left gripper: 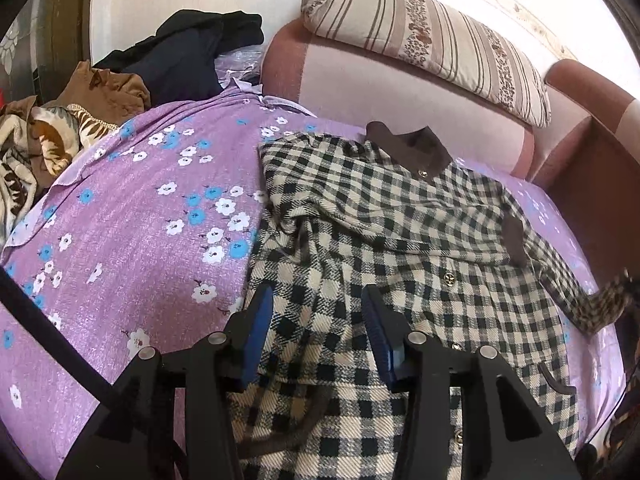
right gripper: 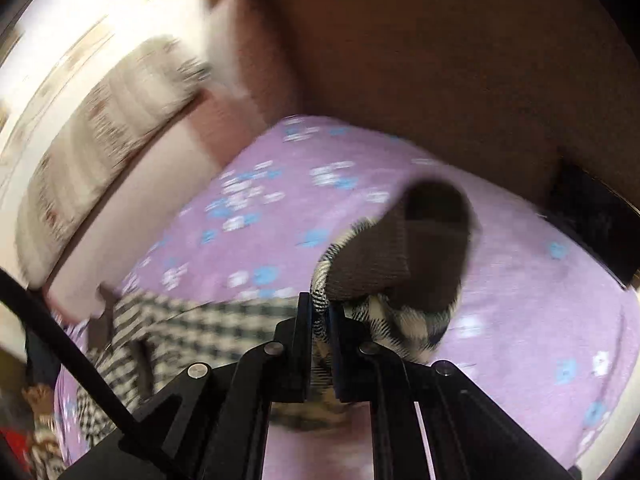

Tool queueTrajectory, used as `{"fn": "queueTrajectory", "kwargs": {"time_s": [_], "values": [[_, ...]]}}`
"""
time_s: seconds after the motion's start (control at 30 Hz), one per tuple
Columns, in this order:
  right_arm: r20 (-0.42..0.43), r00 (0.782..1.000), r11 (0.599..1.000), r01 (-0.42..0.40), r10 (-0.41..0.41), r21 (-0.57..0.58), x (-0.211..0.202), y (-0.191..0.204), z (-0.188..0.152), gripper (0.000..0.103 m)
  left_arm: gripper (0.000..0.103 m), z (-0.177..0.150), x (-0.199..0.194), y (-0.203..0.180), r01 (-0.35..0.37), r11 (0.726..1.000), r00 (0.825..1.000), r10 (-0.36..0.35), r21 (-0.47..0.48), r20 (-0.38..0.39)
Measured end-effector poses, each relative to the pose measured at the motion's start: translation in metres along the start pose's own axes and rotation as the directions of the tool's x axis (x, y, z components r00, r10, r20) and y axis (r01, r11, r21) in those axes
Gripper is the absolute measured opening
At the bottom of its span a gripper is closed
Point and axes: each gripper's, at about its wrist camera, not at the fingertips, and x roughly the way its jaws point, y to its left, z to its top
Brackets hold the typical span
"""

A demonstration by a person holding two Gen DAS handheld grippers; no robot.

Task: Fold large clothes
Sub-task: 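Grasp the brown sleeve cuff with the right tool and lift it, then carry the held sleeve across the coat body with the right tool and lay it down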

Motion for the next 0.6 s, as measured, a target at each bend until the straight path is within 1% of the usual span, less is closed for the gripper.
{"fn": "queueTrajectory", "kwargs": {"time_s": [0.03, 0.1, 0.17, 0.23, 0.4, 0.47, 0.53, 0.6], "values": [[-0.008, 1.0, 1.0, -0.019, 0.019, -0.019, 0.002, 0.014, -0.004, 0.008, 0.045, -0.001, 0.002, 0.001, -0.001, 1.0, 1.0, 0.001, 0.005, -0.001], [-0.033, 0.997, 0.995, -0.069, 0.067, -0.073, 0.006, 0.055, -0.015, 0.008, 0.045, -0.003, 0.005, 0.003, -0.01, 1.0, 1.0, 0.01, 0.025, 0.002], [-0.056, 0.993, 0.986, -0.112, 0.106, -0.121, 0.01, 0.091, -0.027, 0.008, 0.045, -0.005, 0.007, 0.006, -0.029, 0.998, 1.0, 0.028, 0.048, 0.009], [-0.086, 0.985, 0.973, -0.16, 0.147, -0.167, 0.017, 0.131, -0.043, 0.008, 0.045, -0.006, 0.009, 0.011, -0.027, 0.999, 1.0, 0.027, 0.046, -0.001], [-0.165, 0.964, 0.932, -0.246, 0.208, -0.267, 0.038, 0.217, -0.086, 0.008, 0.046, -0.001, 0.015, 0.037, 0.011, 0.997, 0.999, -0.014, -0.074, -0.037], [-0.201, 0.954, 0.908, -0.277, 0.221, -0.315, 0.051, 0.251, -0.109, 0.008, 0.047, 0.002, 0.016, 0.046, 0.012, 0.994, 0.999, -0.016, -0.107, -0.035], [-0.249, 0.939, 0.877, -0.318, 0.237, -0.36, 0.062, 0.283, -0.136, 0.008, 0.049, 0.004, 0.016, 0.052, 0.006, 0.992, 1.0, -0.009, -0.128, -0.03], [-0.291, 0.926, 0.848, -0.345, 0.239, -0.402, 0.072, 0.306, -0.16, 0.008, 0.049, 0.006, 0.017, 0.056, 0.003, 0.99, 1.0, -0.007, -0.14, -0.029]]}}
